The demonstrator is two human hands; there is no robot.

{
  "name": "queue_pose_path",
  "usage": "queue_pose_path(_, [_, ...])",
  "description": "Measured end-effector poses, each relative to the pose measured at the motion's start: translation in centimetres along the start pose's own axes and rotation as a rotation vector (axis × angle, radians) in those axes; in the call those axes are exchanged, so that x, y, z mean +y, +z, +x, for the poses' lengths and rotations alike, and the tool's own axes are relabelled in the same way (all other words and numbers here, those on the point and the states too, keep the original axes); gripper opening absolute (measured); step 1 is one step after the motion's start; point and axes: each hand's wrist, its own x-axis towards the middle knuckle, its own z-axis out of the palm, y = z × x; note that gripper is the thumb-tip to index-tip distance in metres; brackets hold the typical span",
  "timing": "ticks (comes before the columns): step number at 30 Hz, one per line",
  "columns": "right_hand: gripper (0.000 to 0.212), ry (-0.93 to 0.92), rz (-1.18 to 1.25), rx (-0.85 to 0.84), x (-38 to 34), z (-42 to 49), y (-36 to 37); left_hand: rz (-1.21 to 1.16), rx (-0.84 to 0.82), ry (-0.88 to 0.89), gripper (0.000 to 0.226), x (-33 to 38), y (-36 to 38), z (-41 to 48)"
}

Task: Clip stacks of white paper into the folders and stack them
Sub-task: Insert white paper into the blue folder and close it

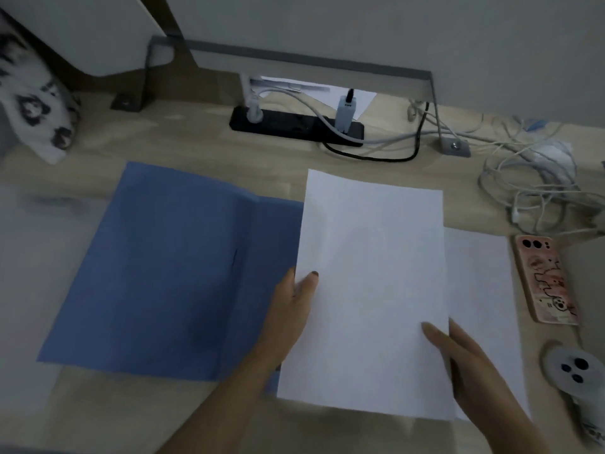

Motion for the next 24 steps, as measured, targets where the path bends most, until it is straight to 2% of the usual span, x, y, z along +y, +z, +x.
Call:
queue_pose_path(2, [0.026,-0.012,-0.01,0.003,1.4,0.4,2.4,0.045,-0.004,-0.083,0.037,-1.1,-2.0,0.5])
queue_pose_path(4, [0.028,-0.028,-0.021,0.034,2.6,0.8,4.6,0.074,-0.011,-0.142,0.03,-2.2,-3.7,1.0])
queue_pose_path(6, [0.029,-0.027,-0.017,0.081,3.5,1.4,6.2,0.107,0.029,-0.123,0.014,-2.5,-5.4,1.3])
queue_pose_path(8, [0.024,-0.027,-0.023,0.099,4.2,1.9,7.5,0.184,0.081,-0.065,0.008,-2.9,-7.7,1.4])
queue_pose_path(10, [0.02,-0.034,-0.045,0.114,4.8,2.5,8.6,0.225,0.136,-0.007,0.014,-3.8,-10.2,1.4])
queue_pose_path(13, [0.025,-0.046,-0.092,0.14,5.2,3.2,9.5,0.223,0.188,0.01,0.017,-5.0,-13.7,0.6])
queue_pose_path(17, [0.022,-0.077,-0.143,0.171,5.3,3.5,9.7,0.259,0.147,-0.011,0.024,-6.6,-16.6,-1.2])
queue_pose_path(21, [0.026,-0.095,-0.156,0.176,5.6,3.3,9.8,0.236,0.068,-0.09,0.017,-7.3,-17.7,-2.9])
queue_pose_path(24, [0.025,-0.108,-0.142,0.175,6.0,3.0,10.0,0.258,-0.037,-0.174,0.029,-7.6,-18.3,-4.4])
